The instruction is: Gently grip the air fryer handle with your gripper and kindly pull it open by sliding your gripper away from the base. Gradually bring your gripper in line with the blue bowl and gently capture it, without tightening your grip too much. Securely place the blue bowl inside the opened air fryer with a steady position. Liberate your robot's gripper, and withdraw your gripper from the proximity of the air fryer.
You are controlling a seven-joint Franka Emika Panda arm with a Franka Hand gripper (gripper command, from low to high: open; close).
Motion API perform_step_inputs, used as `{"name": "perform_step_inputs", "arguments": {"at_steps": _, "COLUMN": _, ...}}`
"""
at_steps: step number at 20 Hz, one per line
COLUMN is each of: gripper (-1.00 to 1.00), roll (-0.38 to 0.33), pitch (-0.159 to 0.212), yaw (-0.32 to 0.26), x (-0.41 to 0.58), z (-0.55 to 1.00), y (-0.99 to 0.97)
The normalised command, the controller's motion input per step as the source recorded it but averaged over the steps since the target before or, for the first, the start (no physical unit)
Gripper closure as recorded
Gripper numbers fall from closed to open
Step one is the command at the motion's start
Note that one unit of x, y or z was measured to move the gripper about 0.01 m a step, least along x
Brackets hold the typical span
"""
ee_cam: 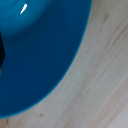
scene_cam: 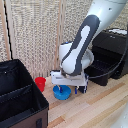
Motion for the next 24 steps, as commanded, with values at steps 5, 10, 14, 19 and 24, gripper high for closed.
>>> {"name": "perform_step_inputs", "arguments": {"at_steps": 5, "gripper": 1.0, "roll": 0.003, "pitch": -0.021, "yaw": 0.029, "x": -0.03, "z": -0.27, "y": -0.1}}
{"name": "perform_step_inputs", "arguments": {"at_steps": 10, "gripper": 1.0, "roll": 0.022, "pitch": -0.001, "yaw": 0.033, "x": 0.001, "z": -0.03, "y": -0.01}}
{"name": "perform_step_inputs", "arguments": {"at_steps": 14, "gripper": 1.0, "roll": 0.0, "pitch": -0.001, "yaw": 0.021, "x": 0.0, "z": 0.0, "y": 0.0}}
{"name": "perform_step_inputs", "arguments": {"at_steps": 19, "gripper": 1.0, "roll": 0.0, "pitch": -0.026, "yaw": 0.002, "x": -0.003, "z": 0.0, "y": 0.01}}
{"name": "perform_step_inputs", "arguments": {"at_steps": 24, "gripper": 1.0, "roll": -0.009, "pitch": -0.02, "yaw": -0.041, "x": 0.0, "z": 0.09, "y": 0.0}}
